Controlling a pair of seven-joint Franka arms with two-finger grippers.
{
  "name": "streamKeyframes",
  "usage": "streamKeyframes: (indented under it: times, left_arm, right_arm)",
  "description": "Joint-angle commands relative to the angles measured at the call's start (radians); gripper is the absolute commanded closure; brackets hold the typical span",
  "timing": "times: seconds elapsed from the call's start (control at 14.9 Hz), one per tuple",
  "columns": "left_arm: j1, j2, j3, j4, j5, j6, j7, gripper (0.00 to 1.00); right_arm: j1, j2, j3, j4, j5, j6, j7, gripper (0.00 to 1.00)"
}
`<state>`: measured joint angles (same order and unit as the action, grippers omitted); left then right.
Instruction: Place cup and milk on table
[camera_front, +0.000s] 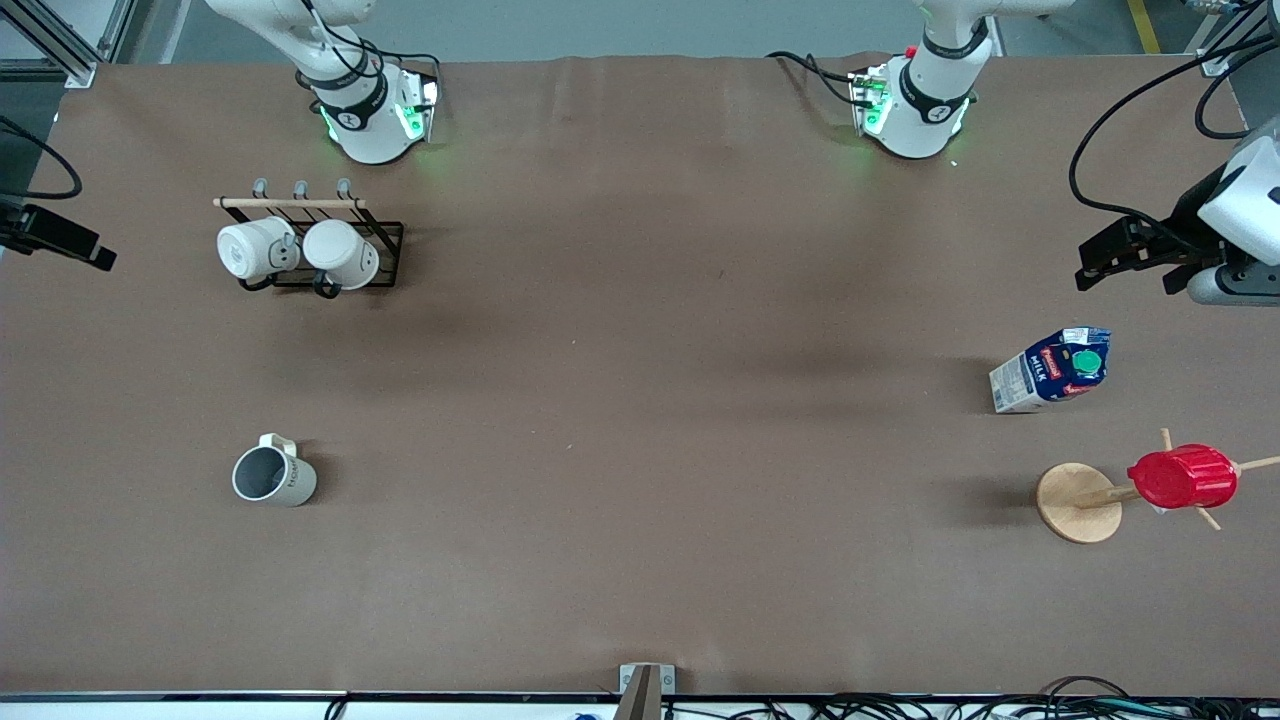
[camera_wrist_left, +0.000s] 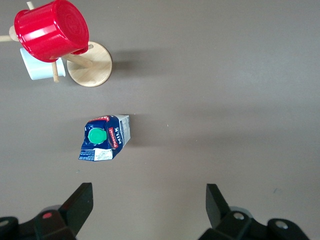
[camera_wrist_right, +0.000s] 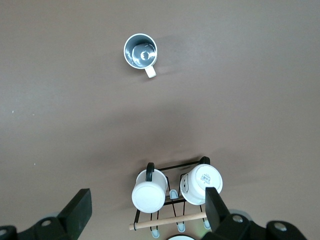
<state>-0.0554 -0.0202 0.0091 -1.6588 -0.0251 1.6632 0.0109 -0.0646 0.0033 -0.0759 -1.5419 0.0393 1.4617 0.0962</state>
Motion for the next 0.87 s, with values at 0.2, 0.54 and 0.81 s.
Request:
streamKeyframes:
  times: [0.2,0.54,0.81]
  left_arm:
    - [0.008,0.008,-0.009,0.017,0.025,-0.005,0.004,0.01]
    - [0.009,0.032,0.021,0.019,0.024,0.007,0.004,0.00]
    - [0.014,0.095,0.084,-0.013,0.027,0.088,0.011,0.01]
  right_arm:
    - [-0.014,-0.011,0.005,-0.007,0.019,0.005,-0.009,0.00]
    - [-0.012,-0.011,0.005,-0.006,0.019,0.006,-0.009,0.00]
    - [-0.012,-0.011,0.005,-0.006,0.019,0.014,-0.009,0.00]
